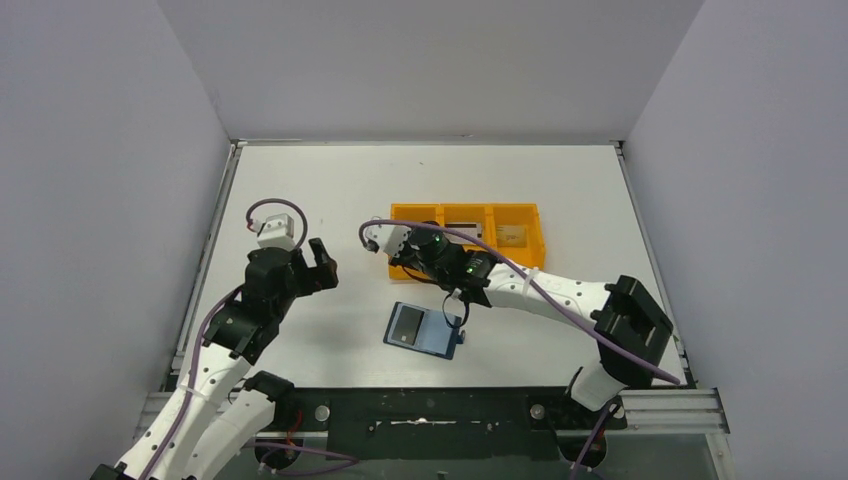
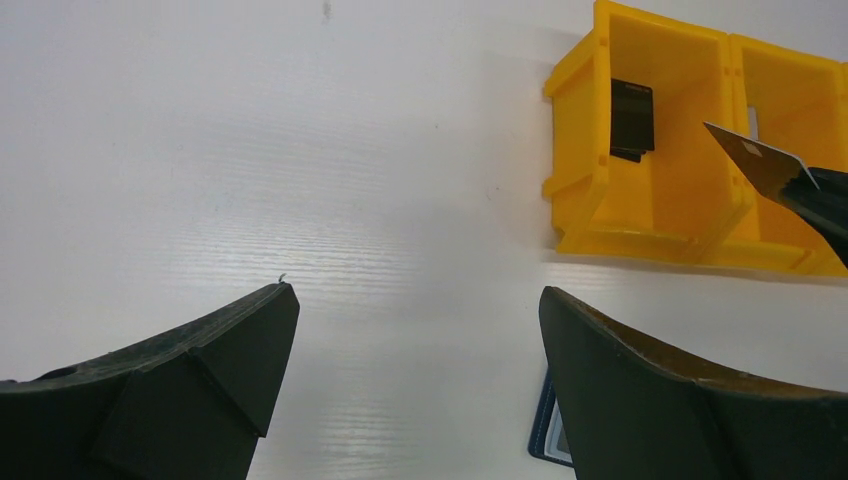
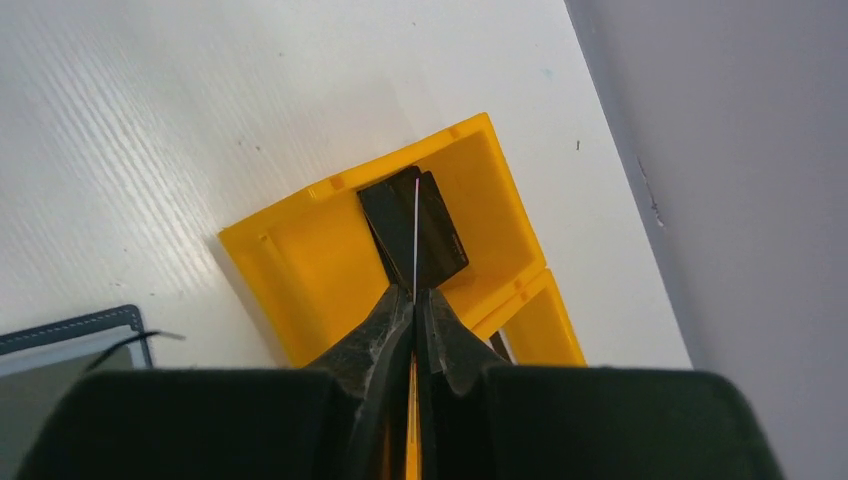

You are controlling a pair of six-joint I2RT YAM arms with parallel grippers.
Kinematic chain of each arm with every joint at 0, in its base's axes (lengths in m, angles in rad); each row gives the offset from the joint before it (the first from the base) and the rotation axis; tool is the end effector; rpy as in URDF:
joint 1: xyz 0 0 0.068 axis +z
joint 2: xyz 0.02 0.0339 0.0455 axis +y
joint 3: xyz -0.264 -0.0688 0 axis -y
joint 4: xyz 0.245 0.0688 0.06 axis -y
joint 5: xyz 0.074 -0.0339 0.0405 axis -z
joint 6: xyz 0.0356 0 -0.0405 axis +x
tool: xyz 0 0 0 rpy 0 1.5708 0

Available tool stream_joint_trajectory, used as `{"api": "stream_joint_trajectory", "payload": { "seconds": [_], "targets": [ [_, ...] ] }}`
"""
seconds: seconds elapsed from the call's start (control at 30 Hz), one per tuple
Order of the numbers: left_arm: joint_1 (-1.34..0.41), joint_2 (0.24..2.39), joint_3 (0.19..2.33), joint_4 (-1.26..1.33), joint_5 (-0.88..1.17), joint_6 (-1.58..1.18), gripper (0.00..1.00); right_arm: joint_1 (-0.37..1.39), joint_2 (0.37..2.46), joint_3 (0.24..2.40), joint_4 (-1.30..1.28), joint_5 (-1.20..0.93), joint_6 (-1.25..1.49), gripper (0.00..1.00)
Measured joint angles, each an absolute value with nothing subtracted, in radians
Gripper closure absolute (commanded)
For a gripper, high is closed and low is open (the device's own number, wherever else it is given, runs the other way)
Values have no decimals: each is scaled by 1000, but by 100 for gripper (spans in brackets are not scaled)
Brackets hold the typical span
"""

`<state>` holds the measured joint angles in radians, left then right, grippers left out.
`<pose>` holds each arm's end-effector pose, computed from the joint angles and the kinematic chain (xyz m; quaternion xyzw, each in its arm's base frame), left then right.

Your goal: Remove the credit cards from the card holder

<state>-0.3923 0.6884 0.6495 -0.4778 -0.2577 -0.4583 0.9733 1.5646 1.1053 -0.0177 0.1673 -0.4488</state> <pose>0.1490 -0.0518 0.2781 -0.0929 0.8545 -0.1046 0.5002 0.2083 0.2955 0.2726 -0.5226 0.6733 0.0654 0.5190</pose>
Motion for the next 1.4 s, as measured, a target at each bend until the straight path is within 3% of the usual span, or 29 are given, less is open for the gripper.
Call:
{"api": "stream_joint_trajectory", "payload": {
  "seconds": [0.3,1.4],
  "targets": [
    [-391,665,649,-474,-292,-458,7,945,1687,1205,-101,147,-664,100],
    [-390,527,649,-483,-389,-459,6,817,1961,1337,-76,67,-828,100]
  ]
}}
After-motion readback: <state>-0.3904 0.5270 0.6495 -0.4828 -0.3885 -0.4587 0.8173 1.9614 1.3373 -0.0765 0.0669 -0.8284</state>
